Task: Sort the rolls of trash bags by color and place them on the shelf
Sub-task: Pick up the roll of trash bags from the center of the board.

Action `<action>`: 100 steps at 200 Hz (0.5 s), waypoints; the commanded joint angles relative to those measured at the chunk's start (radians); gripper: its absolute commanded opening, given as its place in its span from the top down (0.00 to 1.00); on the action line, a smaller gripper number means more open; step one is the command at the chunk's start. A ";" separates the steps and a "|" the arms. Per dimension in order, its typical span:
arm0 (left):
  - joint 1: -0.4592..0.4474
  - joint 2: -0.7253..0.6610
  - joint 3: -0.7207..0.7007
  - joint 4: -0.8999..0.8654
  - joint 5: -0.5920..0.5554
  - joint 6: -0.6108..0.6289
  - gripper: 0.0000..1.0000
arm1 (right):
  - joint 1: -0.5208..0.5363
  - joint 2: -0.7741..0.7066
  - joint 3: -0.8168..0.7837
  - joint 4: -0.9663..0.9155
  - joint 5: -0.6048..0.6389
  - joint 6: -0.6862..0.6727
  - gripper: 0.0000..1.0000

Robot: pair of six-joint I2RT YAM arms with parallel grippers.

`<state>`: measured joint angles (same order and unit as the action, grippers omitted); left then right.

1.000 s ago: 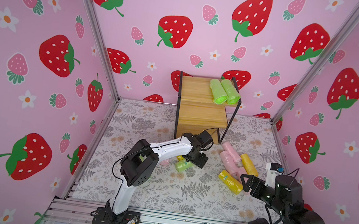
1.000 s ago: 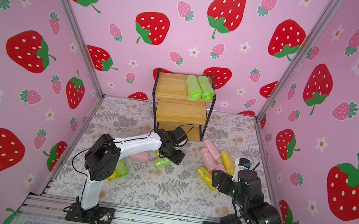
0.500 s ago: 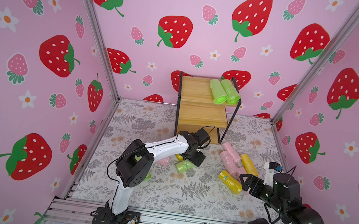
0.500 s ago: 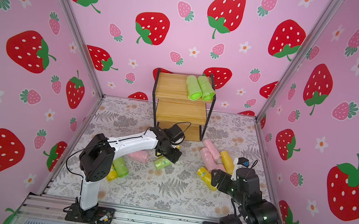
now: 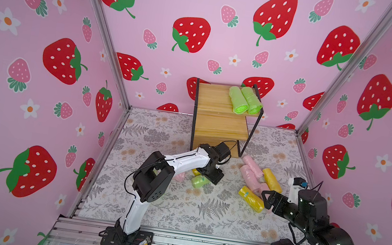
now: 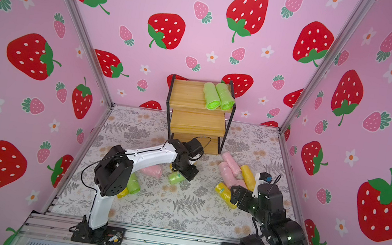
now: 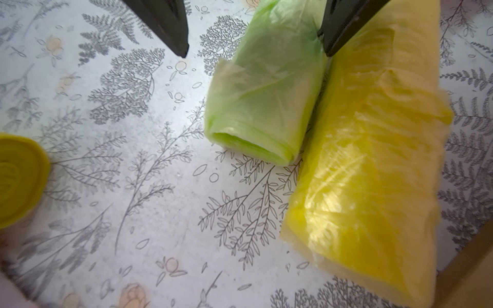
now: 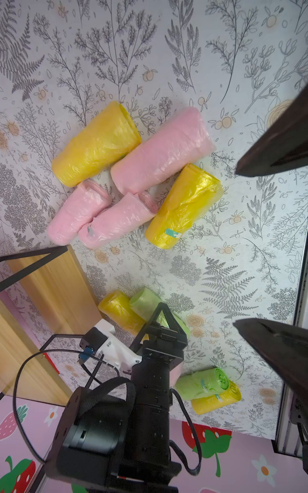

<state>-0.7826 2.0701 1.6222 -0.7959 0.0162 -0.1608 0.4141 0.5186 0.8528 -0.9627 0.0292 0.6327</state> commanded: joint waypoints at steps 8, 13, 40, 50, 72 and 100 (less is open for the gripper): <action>-0.002 0.034 0.051 -0.029 -0.027 0.020 0.18 | -0.001 0.015 -0.014 0.000 0.008 0.000 0.12; -0.001 0.041 0.055 -0.031 -0.031 0.020 0.18 | -0.001 0.018 -0.016 0.001 0.008 0.002 0.11; 0.000 0.078 0.075 -0.036 -0.029 0.012 0.21 | -0.001 0.030 -0.018 0.005 0.000 0.009 0.12; 0.000 0.088 0.079 -0.035 -0.021 0.002 0.22 | -0.001 0.031 -0.017 0.004 0.001 0.009 0.12; 0.000 0.099 0.071 -0.024 0.009 -0.029 0.27 | -0.001 0.026 -0.013 -0.003 0.005 0.016 0.12; 0.000 0.105 0.053 -0.019 0.031 -0.065 0.40 | -0.001 0.014 -0.017 -0.005 0.004 0.031 0.12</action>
<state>-0.7826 2.1559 1.6669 -0.8040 0.0105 -0.1852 0.4141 0.5472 0.8440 -0.9623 0.0284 0.6441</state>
